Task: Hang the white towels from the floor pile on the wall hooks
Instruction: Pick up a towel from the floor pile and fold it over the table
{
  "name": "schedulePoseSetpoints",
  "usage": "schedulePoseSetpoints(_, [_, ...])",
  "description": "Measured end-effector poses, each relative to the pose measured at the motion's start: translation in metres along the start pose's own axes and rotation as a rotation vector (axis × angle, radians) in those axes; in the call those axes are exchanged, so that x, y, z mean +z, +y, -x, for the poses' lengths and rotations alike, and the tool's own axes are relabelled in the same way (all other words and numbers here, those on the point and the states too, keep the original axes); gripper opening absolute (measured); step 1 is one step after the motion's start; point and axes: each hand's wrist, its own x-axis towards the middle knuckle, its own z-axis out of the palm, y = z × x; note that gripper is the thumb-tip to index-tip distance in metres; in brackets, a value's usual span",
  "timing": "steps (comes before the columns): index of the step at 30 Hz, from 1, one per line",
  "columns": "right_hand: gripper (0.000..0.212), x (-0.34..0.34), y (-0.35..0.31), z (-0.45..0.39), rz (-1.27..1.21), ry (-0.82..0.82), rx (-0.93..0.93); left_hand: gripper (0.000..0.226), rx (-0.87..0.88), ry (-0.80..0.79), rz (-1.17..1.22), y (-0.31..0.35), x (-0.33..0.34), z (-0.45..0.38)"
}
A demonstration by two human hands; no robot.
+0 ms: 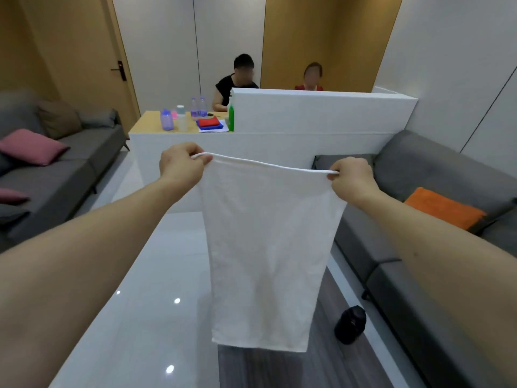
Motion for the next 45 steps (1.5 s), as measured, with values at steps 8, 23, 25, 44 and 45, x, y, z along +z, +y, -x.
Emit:
schedulePoseSetpoints(8, [0.021,-0.004,0.018,-0.002,-0.060,0.116,-0.055,0.017,-0.002,-0.011,0.021,0.012,0.015,-0.007])
schedulePoseSetpoints(23, [0.024,0.036,0.145,0.241,-0.171,-0.106,-0.032,0.016,-0.192,-0.084,-0.150,-0.005,0.020,0.297])
schedulePoseSetpoints(25, [0.025,0.045,0.162,0.280,-0.174,-0.169,0.012,0.013,-0.229,-0.147,-0.169,-0.013,0.022,0.341])
schedulePoseSetpoints(44, [0.023,0.075,0.264,0.663,-0.028,-0.586,0.193,0.016,-0.317,-0.626,-0.445,-0.113,0.006,0.699])
schedulePoseSetpoints(45, [0.022,0.073,0.265,0.677,-0.024,-0.606,0.207,0.016,-0.322,-0.633,-0.457,-0.115,0.002,0.710])
